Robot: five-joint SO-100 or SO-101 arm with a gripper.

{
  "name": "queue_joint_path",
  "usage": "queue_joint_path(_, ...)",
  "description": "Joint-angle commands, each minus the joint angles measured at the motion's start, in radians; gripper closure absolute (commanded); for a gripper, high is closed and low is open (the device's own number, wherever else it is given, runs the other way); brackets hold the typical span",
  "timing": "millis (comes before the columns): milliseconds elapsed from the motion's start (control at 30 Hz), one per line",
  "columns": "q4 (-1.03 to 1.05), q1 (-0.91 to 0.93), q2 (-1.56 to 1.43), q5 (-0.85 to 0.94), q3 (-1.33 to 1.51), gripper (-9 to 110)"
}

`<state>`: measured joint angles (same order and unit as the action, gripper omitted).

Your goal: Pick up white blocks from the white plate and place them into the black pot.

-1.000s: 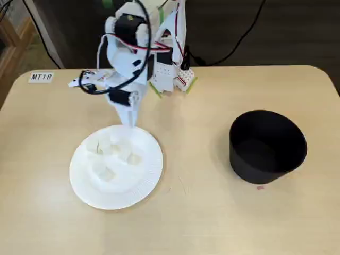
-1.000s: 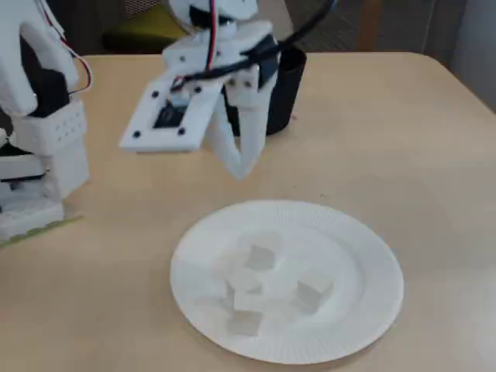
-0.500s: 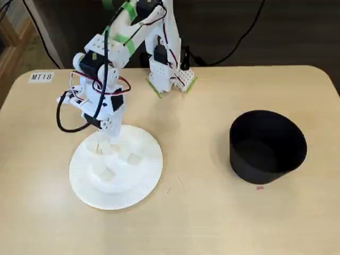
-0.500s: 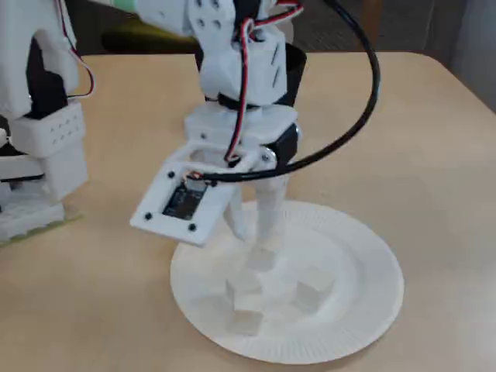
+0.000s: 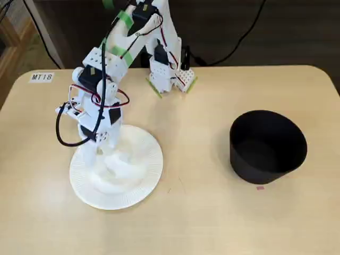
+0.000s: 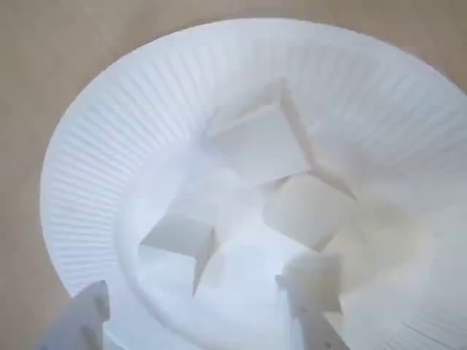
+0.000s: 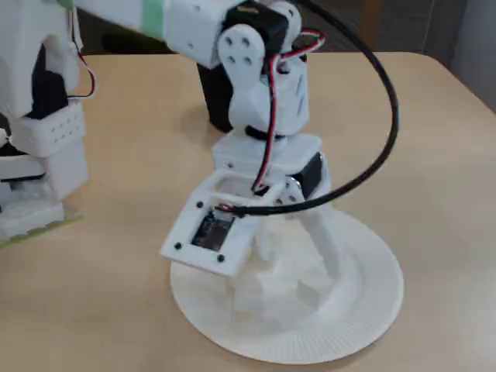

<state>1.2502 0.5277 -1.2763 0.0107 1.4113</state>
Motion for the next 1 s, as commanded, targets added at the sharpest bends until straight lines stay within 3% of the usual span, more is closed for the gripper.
queue_joint_path(0,0.005,-0.014,0.034,-0.008,-0.100,70)
queue_joint_path(433,0.172,-0.017,0.301,-0.021,-0.460,74)
queue_joint_path(533,0.195,-0.015,0.348,-0.038,-0.520,79)
queue_joint_path(767,0.236,-0.005,0.445,-0.084,-0.643,104)
queue_joint_path(967,0.305,-0.020,0.449,-0.061,-0.788,104)
